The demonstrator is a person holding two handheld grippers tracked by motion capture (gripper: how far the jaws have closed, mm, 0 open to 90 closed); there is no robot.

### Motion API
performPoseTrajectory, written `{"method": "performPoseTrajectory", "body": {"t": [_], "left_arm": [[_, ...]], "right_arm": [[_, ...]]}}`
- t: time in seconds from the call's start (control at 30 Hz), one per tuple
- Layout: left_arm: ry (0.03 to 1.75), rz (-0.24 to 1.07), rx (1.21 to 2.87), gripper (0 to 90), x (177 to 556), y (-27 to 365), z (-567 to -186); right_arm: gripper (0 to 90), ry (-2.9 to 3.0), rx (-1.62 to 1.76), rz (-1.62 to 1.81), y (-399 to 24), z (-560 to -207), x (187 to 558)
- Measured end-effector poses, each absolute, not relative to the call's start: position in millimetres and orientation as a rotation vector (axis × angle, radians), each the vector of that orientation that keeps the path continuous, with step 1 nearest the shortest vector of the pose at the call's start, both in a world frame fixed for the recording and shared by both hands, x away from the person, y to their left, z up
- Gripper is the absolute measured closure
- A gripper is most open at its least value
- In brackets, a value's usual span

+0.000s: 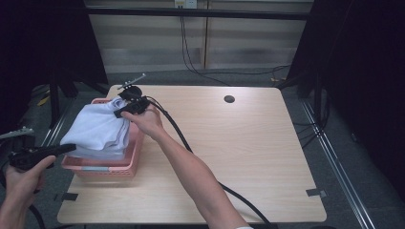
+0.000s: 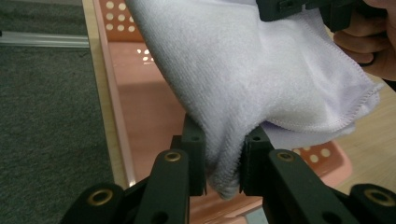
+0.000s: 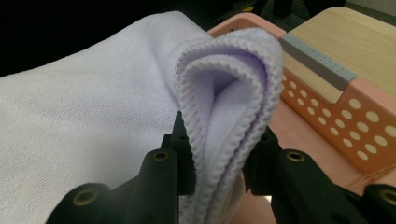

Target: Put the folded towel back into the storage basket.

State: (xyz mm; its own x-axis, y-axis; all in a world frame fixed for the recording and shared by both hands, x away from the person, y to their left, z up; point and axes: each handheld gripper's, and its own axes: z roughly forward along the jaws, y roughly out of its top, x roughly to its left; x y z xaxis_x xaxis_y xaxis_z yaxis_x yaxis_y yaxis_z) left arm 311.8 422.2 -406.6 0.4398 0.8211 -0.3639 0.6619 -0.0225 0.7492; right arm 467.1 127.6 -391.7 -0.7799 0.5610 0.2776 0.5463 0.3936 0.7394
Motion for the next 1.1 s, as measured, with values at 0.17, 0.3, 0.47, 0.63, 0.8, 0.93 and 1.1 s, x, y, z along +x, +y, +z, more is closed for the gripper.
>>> {"method": "performPoseTrajectory", "body": {"t": [0.17,0.3,0.47,0.63,0.8,0.93,1.1], "left_arm": [[1.294,0.222,1.807,76.1,312.5,412.9,-413.8],[1.305,0.228,1.84,75.9,315.7,408.5,-417.3],[1.324,0.239,1.867,75.4,319.8,404.1,-422.2],[1.34,0.254,1.886,73.2,320.0,401.8,-425.5],[1.367,0.273,1.916,57.6,317.6,402.6,-428.1],[1.353,0.28,1.91,44.4,313.1,404.0,-426.0],[1.332,0.318,1.895,41.1,309.1,400.7,-416.2]], "right_arm": [[69.9,2.621,1.061,1.366,125.6,-410.7,469.6],[69.8,2.625,1.078,1.349,125.3,-421.5,471.4],[69.5,2.623,1.114,1.348,123.1,-433.5,473.3],[67.5,2.628,1.133,1.33,124.4,-443.3,474.0],[51.0,2.625,1.124,1.297,124.3,-449.7,475.5],[38.6,2.609,1.115,1.317,121.6,-447.5,477.1],[35.8,2.616,1.082,1.334,116.6,-440.6,476.7]]}}
